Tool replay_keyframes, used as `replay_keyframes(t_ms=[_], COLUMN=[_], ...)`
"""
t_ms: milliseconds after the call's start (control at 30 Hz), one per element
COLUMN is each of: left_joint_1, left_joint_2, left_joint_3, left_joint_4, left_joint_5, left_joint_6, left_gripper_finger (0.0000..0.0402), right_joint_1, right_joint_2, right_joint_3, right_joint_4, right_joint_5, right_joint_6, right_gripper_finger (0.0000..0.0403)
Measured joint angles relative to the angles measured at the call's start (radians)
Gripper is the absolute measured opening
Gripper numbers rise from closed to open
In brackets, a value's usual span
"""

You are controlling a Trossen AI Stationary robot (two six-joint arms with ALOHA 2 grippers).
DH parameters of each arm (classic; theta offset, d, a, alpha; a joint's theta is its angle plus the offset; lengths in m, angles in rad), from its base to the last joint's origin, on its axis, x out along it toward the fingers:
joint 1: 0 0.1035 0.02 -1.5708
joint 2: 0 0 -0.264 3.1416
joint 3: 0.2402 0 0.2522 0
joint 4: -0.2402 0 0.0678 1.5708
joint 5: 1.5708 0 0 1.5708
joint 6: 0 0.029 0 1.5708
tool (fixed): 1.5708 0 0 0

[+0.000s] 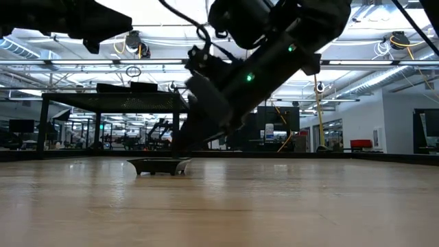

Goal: Pick & Place Mini shaped plates
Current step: Stack the square plate on top of the square plate on the shelf

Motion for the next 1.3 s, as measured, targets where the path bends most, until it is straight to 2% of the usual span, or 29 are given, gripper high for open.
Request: replay_keyframes(t_ms=[100,233,567,733,833,967,1100,1300], left_joint_1=[-0.003,-0.003,-0.003,-0.003,-0.003,-0.003,-0.003,-0.003], left_joint_2=[0.000,0.001,0.001,0.001,0.001,0.001,0.001,0.001], left_joint_3=[0.001,0.001,0.001,0.002,0.002,0.002,0.002,0.002], left_joint_4=[0.000,-0.007,-0.009,-0.020,-0.035,-0.042,-0.042,-0.041], left_joint_5=[0.002,0.003,0.004,0.004,0.004,0.004,0.004,0.005], left_joint_6=[-0.004,-0.008,-0.011,-0.011,-0.011,-0.011,-0.011,-0.011], left_gripper_finger=[0.0088,0.0088,0.0088,0.0088,0.0088,0.0088,0.0088,0.0088], right_joint_1=[-0.002,-0.013,-0.012,-0.010,-0.010,-0.011,-0.011,-0.011], right_joint_2=[0.000,0.001,0.001,0.001,0.001,0.000,0.000,-0.010], right_joint_3=[0.001,0.001,0.001,0.001,0.001,0.002,0.002,0.001], right_joint_4=[-0.002,-0.028,-0.077,-0.104,-0.129,-0.131,-0.121,-0.120], right_joint_5=[-0.053,-0.050,-0.052,-0.128,-0.131,-0.134,-0.182,-0.183], right_joint_6=[0.021,0.023,0.023,0.042,0.049,0.046,0.036,-0.009], right_gripper_finger=[0.0187,0.0185,0.0143,0.0130,0.0119,0.0098,0.0071,0.0014])
